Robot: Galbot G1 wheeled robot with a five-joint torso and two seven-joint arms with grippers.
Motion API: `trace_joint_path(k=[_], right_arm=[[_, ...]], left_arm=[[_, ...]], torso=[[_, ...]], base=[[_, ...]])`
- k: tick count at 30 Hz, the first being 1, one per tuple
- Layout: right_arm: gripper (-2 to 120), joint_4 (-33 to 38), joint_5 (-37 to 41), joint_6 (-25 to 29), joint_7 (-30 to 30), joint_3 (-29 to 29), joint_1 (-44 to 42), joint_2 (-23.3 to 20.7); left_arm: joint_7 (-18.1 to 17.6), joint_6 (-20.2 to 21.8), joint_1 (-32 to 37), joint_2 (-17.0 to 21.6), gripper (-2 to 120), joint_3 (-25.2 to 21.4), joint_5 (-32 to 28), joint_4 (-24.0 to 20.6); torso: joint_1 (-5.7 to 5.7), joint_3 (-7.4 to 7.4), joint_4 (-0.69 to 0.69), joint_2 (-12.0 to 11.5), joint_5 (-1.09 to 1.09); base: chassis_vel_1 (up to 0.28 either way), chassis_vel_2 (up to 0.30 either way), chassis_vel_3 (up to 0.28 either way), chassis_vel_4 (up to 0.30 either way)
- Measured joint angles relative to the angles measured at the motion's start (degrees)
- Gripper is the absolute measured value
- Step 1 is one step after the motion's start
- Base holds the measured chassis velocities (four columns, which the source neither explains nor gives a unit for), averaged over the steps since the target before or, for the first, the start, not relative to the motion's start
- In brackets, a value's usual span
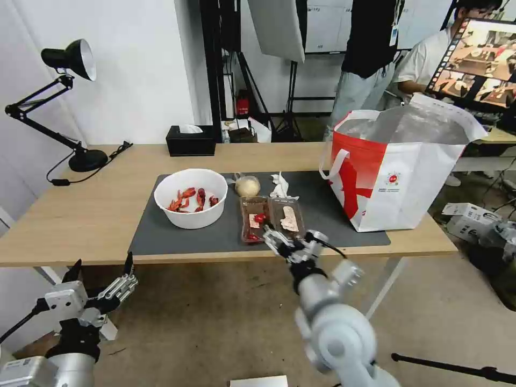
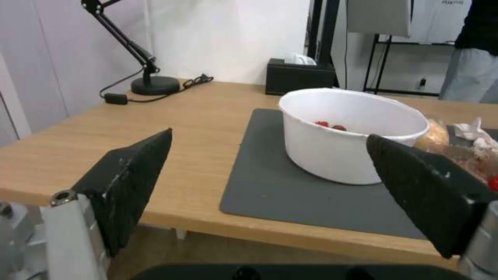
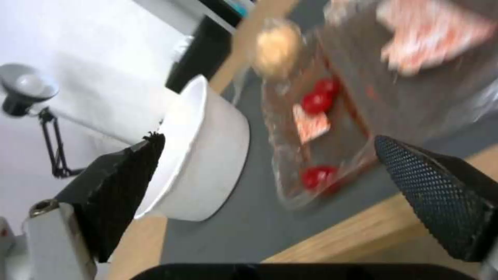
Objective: Pick up the trash from the table and place it into the takeout bag.
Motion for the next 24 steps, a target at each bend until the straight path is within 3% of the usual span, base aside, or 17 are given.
trace_joint_path(k=[11,24], right_arm=[[100,-2.4,5.2,3.4,8.9,0.2,3.0,2.3],[100,-2.7,13.5,6.7,14.4,1.6,5.6,2.7]], left_arm=[[0.0,-0.1,0.0,-0.3,100,-0.2,-0.1,0.0],[-0.1,-0.3,-0.1,-0.8,100,-0.3,-0.2,0.0]], torso=[[0.0,0.0,-0.01,0.0,0.01],[0.0,0.0,-0.01,0.0,0.01]], base=[[0.0,0.0,0.0,0.0],[0.0,0.0,0.0,0.0]])
